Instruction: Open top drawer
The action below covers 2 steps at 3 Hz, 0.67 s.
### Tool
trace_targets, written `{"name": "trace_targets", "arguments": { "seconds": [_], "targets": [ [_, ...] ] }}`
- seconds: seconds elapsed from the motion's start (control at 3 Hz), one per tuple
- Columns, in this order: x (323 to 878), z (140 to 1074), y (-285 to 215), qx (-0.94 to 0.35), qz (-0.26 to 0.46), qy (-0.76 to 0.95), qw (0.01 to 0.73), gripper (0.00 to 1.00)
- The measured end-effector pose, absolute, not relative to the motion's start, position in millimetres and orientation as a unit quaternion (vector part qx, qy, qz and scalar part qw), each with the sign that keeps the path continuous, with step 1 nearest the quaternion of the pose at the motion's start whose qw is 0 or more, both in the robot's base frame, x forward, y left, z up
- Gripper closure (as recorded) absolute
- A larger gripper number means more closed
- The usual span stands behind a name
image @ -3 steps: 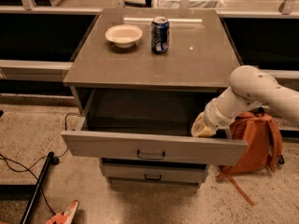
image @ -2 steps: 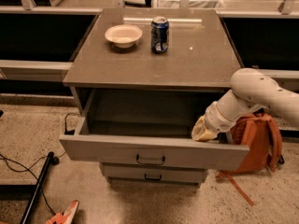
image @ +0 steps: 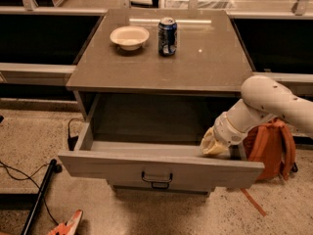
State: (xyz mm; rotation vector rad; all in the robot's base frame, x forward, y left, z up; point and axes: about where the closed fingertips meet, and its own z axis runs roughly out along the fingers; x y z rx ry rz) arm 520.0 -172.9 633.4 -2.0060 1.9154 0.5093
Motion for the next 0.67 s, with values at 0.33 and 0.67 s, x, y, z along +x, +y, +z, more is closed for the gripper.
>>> {"name": "trace_targets", "arguments": {
  "seconds": [0.33,0.67],
  "targets": [
    [489.4,632.4,-160.8,-0.711,0.2,0.66,0.139,1.0],
    [490.5,632.5,-161.0,-0.711,0.2,0.66,0.139,1.0]
  ]
}}
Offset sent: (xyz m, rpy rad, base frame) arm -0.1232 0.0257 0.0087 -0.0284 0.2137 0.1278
